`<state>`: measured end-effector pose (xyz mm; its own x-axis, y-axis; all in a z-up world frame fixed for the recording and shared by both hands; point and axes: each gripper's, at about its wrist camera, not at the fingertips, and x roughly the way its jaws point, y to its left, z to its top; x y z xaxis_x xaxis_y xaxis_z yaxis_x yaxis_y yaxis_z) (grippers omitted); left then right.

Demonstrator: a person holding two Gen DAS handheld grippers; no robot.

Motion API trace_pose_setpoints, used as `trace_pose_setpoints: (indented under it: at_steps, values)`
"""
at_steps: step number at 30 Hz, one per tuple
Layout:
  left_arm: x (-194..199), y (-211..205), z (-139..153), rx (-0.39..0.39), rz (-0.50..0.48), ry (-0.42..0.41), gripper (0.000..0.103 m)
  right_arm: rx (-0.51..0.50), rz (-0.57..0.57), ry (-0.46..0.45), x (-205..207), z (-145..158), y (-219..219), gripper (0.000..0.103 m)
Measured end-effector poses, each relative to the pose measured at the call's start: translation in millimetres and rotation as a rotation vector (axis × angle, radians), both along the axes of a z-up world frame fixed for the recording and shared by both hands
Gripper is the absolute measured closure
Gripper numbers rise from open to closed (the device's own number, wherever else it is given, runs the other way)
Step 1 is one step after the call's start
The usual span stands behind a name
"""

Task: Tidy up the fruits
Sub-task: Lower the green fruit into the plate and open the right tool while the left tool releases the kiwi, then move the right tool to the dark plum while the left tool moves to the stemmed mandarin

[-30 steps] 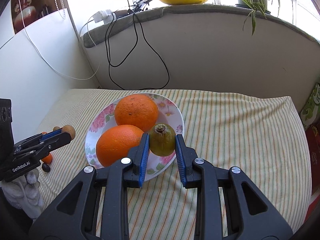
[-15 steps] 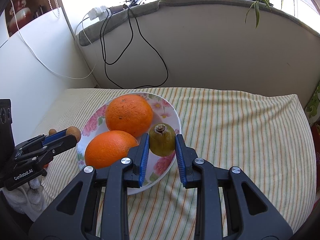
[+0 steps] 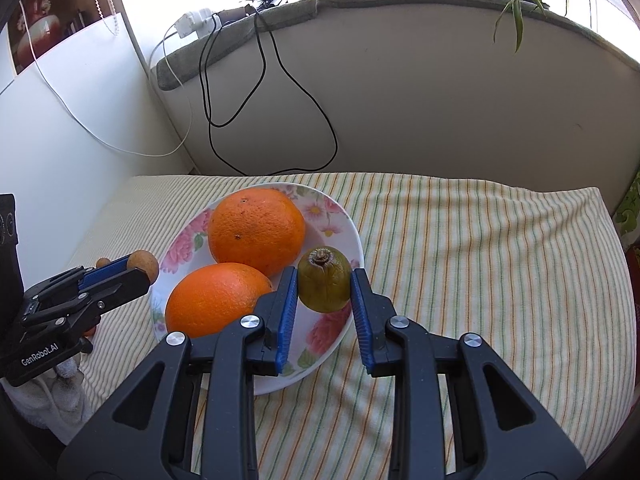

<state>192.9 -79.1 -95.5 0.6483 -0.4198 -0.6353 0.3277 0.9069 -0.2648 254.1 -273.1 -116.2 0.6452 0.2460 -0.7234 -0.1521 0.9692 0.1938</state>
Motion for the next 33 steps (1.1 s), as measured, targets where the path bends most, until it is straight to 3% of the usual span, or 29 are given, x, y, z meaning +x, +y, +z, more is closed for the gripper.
trace_pose_setpoints:
  at_steps: [5,9,13,15,20,25,33]
  values:
    - [-2,0,3,0.003,0.004,-0.008,0.066,-0.002,-0.006,0.002,0,0,-1,0.072]
    - [-3,1,4,0.001,0.008,-0.01,0.066,0.004,-0.022,-0.019,-2,4,-5,0.05]
    - [-6,1,5,0.0,0.008,-0.013,0.062,0.005,-0.021,-0.035,-6,11,-5,0.047]
    - [-8,2,7,0.002,0.012,-0.017,0.058,0.003,-0.021,-0.044,-9,15,-4,0.039]
    - [-13,3,10,0.014,0.026,-0.029,0.043,-0.005,-0.019,-0.057,-16,22,0,0.036]
    - [-19,4,16,0.02,0.035,-0.043,0.034,-0.009,-0.024,-0.079,-25,31,1,0.026]
    - [-33,7,25,0.035,0.049,-0.069,0.031,-0.022,-0.02,-0.098,-37,44,7,0.023]
